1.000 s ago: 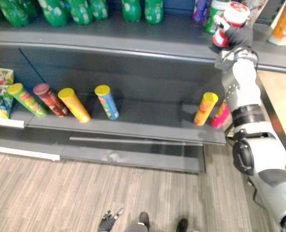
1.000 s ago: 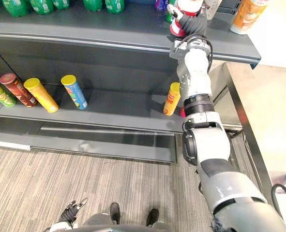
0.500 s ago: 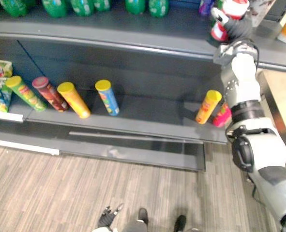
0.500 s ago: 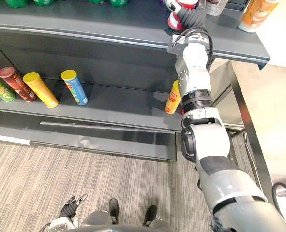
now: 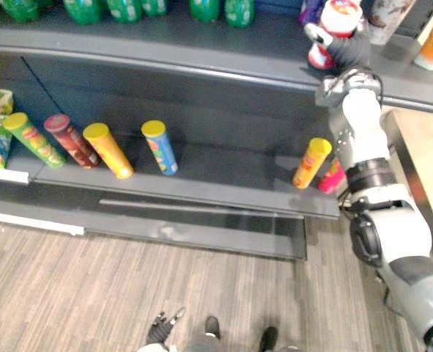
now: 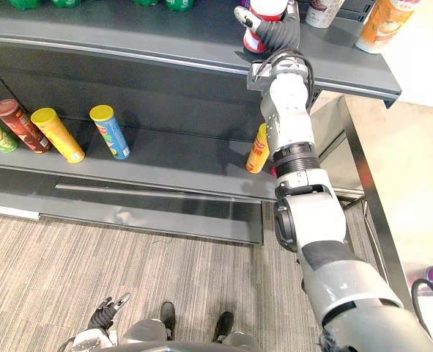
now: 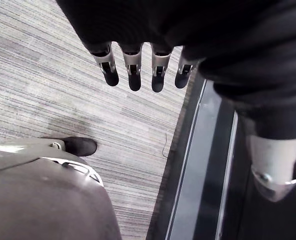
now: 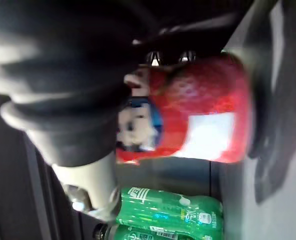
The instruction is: Put the gum and the chips on the shelf.
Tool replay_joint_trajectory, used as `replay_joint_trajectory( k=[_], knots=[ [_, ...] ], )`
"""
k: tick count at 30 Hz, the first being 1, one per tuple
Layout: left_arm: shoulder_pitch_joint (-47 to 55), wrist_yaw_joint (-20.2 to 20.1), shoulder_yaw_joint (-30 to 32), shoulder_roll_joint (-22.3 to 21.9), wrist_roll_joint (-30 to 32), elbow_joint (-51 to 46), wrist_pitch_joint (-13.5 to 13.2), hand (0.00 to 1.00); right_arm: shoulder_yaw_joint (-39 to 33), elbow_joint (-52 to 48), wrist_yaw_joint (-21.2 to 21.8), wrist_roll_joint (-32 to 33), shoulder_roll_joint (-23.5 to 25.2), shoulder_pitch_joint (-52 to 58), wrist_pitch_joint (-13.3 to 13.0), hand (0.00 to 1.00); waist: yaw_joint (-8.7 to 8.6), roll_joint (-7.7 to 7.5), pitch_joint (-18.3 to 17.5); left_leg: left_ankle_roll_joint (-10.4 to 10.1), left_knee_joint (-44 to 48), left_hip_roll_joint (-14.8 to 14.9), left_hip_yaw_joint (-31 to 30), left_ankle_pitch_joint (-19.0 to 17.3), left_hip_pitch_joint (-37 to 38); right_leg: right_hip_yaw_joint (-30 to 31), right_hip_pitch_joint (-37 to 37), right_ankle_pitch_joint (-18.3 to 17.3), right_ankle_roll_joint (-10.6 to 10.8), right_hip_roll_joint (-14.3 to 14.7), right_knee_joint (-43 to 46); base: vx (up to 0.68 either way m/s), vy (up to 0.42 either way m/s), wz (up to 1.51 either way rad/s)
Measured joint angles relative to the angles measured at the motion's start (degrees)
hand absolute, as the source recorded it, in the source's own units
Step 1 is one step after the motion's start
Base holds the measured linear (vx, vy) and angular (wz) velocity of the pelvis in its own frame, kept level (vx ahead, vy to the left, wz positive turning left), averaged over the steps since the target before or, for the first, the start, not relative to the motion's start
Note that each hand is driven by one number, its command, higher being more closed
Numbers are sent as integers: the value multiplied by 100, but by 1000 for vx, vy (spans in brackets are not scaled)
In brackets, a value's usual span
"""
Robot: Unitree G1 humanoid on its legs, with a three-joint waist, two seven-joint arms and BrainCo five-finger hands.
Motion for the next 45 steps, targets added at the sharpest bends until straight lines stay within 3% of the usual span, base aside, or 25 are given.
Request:
replay_joint_trajectory(
  k=[11, 18, 24, 31, 38, 41, 45],
  knots=[
    [6, -5, -31, 21, 3, 9, 0, 0, -3, 157, 52, -4, 11, 69, -30, 0, 1, -58, -32, -1, -3, 2, 18, 1, 88, 18, 67, 0, 0, 4, 4, 0, 0, 0],
    [14, 1, -75, 133, 2, 19, 2, 0, -38, 244, -55, -7, 37, 139, -15, 0, -5, -170, -104, -4, -4, 4, 17, 14, 91, 18, 71, 0, 0, 6, 1, 0, 0, 0],
    [50, 1, -72, 157, 4, 11, 4, 0, -12, -281, -103, -10, 30, 322, 207, 0, -79, -220, -137, -3, -2, 4, 49, 17, 97, 23, 71, 4, 0, 8, -5, 0, 0, 0],
    [92, 2, -64, 177, 60, 3, 5, 0, -19, -1653, -335, -17, -436, 319, -5, 0, -156, -221, -138, -17, -1, 26, 146, 7, 151, 129, 72, 6, 0, 35, -9, 0, -6, -8],
    [112, 13, -66, 175, 192, 8, 8, 0, -5, -2907, -441, -180, -366, 789, -301, 0, -277, -221, -167, -20, -2, 40, 158, 4, 173, 151, 87, 5, 0, 49, -6, -5, -6, -2],
    [124, 21, -72, 168, 285, 73, 15, 0, 200, -3799, -396, -161, 26, 1692, -454, 0, -298, -219, -278, -27, -1, 42, 172, -1, 175, 160, 83, 4, -1, 52, -9, 5, -2, -1],
    [123, 27, -75, 152, 286, 78, 29, 0, 1237, -4728, 86, 348, 791, 3396, -515, 0, -328, -212, -319, -34, -1, 61, 204, -5, 183, 186, 79, 3, -4, 72, -9, -5, -13, -4]
  ],
)
